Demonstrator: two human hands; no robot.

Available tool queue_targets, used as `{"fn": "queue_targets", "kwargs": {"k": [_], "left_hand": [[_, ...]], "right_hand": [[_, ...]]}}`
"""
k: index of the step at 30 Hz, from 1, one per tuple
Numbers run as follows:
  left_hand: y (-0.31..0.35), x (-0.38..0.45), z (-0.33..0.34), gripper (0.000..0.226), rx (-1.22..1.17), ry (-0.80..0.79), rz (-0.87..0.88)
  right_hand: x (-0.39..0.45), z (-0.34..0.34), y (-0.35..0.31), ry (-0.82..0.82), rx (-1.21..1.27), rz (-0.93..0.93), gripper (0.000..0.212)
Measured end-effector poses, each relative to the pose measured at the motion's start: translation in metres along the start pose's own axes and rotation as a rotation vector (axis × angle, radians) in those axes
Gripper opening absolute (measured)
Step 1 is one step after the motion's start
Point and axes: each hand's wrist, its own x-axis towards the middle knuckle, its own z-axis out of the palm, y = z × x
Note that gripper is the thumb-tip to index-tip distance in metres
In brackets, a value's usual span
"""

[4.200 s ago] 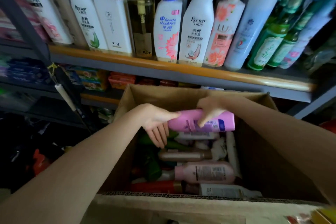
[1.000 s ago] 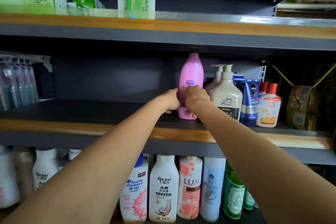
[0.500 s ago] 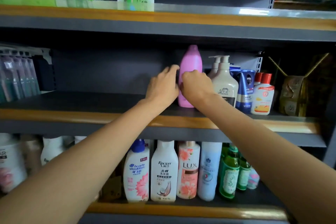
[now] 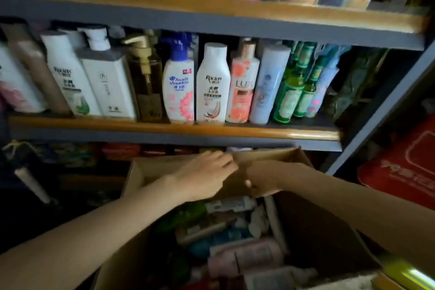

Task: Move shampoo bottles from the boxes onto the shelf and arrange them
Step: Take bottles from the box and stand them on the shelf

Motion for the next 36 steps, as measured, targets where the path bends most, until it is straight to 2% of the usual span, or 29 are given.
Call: {"fn": "queue_targets", "kwargs": {"k": [2, 5, 7, 10, 16, 21, 24, 27, 30, 32, 35, 36], "left_hand": [[0.008, -0.012, 0.027, 0.044, -0.076, -0.227, -0.033], [0.013, -0.024, 0.055, 0.048, -0.133, -0.329, -0.112], [0.011, -0.031, 0.073, 0.051, -0.14, -0.425, -0.171], [0.007, -0.043, 0.092, 0.051, -0.161, -0.569, -0.223], [0.001, -0.055, 0.118, 0.05, -0.239, -0.647, -0.351], [0.006, -0.051, 0.111, 0.048, -0.286, -0.632, -0.355], [0.011, -0.047, 0.099, 0.045, -0.335, -0.638, -0.363], [0.017, -0.046, 0.092, 0.041, -0.377, -0.669, -0.384], [0.022, -0.05, 0.086, 0.039, -0.406, -0.692, -0.418], [0.022, -0.052, 0.079, 0.037, -0.495, -0.676, -0.466], [0.02, -0.05, 0.065, 0.037, -0.851, -0.628, -0.559], [0.019, -0.048, 0.059, 0.041, -0.985, -0.586, -0.583]], "right_hand": [[0.025, 0.031, -0.004, -0.263, -0.027, 0.002, 0.026], [0.058, 0.064, -0.019, -0.432, -0.006, -0.029, 0.051], [0.071, 0.075, -0.033, -0.453, -0.026, -0.094, 0.063], [0.084, 0.087, -0.048, -0.478, -0.077, -0.213, 0.066], [0.103, 0.109, -0.06, -0.549, -0.147, -0.234, 0.081], [0.094, 0.121, -0.074, -0.374, -0.294, -0.238, 0.073], [0.09, 0.126, -0.079, -0.345, -0.314, -0.223, 0.072], [0.087, 0.13, -0.077, -0.319, -0.27, -0.22, 0.058], [0.076, 0.132, -0.079, -0.266, -0.152, -0.198, 0.055], [0.07, 0.121, -0.072, -0.128, 0.04, -0.133, 0.054], [0.06, 0.078, -0.049, 0.046, 0.415, -0.054, 0.035], [0.056, 0.06, -0.041, 0.13, 0.547, -0.026, 0.035]]}}
